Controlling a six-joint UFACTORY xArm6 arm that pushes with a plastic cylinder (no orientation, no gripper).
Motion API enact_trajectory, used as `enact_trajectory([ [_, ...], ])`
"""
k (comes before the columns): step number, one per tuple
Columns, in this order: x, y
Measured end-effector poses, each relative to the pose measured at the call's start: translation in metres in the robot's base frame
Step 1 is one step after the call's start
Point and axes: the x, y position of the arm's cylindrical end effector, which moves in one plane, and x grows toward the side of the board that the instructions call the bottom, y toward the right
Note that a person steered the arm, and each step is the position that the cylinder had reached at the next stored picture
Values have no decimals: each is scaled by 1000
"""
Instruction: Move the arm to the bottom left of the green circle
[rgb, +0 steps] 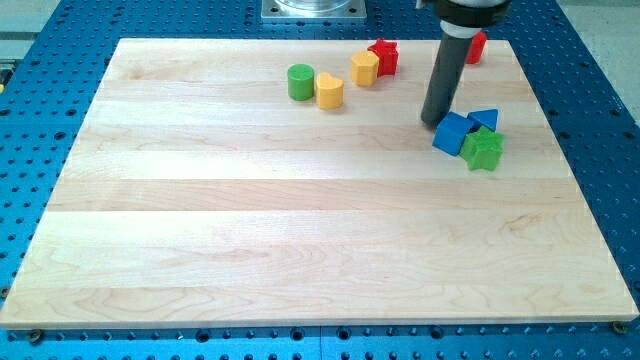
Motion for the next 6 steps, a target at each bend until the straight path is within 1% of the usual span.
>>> enact_trajectory([
  [2, 0, -5],
  [3, -1, -54],
  [4, -1, -126],
  [5, -3, -222],
  [6, -43, -237],
])
